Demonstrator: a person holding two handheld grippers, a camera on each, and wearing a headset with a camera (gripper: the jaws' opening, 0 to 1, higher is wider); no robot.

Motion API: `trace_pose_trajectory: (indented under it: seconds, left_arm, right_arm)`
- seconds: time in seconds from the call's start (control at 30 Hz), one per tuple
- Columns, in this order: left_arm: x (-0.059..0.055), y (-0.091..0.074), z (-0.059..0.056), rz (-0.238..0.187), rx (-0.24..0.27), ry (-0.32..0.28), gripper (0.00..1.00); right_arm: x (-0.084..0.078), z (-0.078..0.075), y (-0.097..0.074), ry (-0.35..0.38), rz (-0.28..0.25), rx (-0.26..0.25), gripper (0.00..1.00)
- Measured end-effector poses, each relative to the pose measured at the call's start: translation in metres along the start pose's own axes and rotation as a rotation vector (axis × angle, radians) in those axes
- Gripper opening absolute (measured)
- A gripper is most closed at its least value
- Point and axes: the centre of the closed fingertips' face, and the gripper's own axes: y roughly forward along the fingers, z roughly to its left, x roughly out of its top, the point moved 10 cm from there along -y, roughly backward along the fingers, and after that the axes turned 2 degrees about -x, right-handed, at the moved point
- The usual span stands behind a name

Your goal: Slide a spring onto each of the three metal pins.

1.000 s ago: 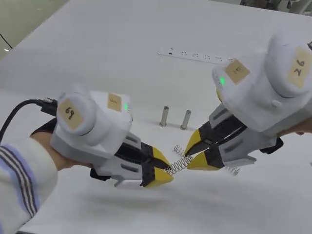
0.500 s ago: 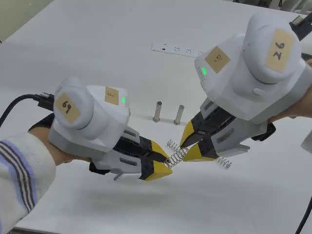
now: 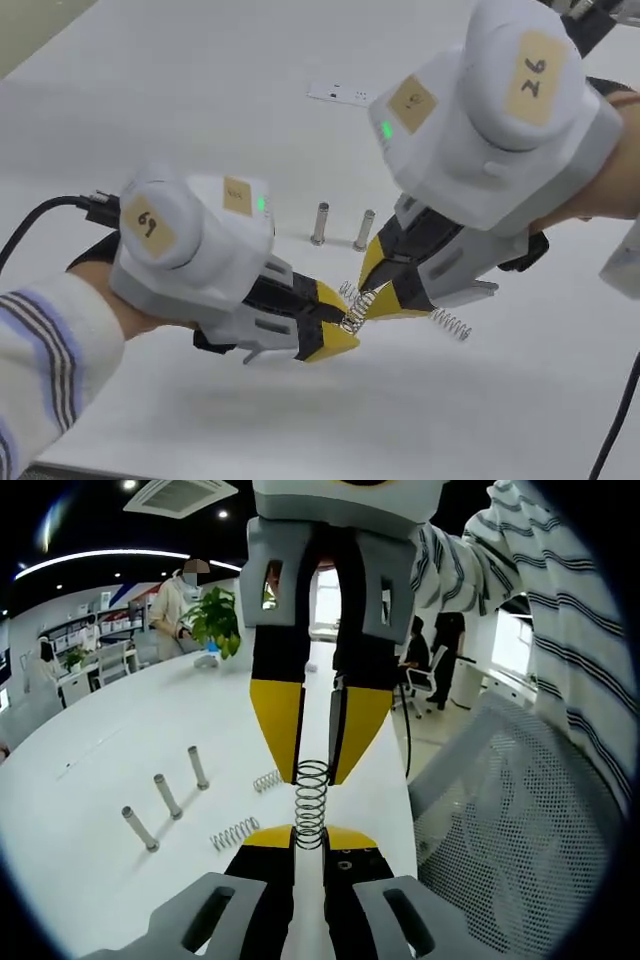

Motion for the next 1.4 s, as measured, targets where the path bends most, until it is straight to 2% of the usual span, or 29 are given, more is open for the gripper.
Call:
trace_pose_trajectory:
  seconds: [0.4, 0.57, 0.67, 0.9, 1.1, 1.4]
  left_arm:
    - [0.0, 0.0, 0.001, -0.053, -0.008, -0.017, 0.02]
    - [-0.001, 0.001, 0.0, -0.051, -0.013, -0.019, 0.02]
    - [0.001, 0.0, 0.0, -0.08, -0.008, -0.033, 0.02]
    - [0.004, 0.0, -0.001, -0.096, -0.005, -0.04, 0.02]
    - [0.005, -0.001, -0.004, -0.104, -0.004, -0.05, 0.02]
    - [0.002, 0.0, -0.004, -0.083, -0.005, -0.048, 0.02]
  right_arm:
    - [0.0, -0.001, -0.004, -0.013, -0.001, -0.005, 0.08]
    - [-0.001, -0.002, -0.003, -0.001, -0.007, 0.017, 0.09]
    - [0.0, -0.001, 0.0, 0.0, -0.007, 0.03, 0.11]
    - [0.0, -0.003, 0.007, -0.006, 0.007, 0.044, 0.11]
    - [-0.001, -0.003, 0.014, -0.015, 0.017, 0.059, 0.11]
    - [-0.002, -0.003, 0.019, -0.002, 0.013, 0.076, 0.08]
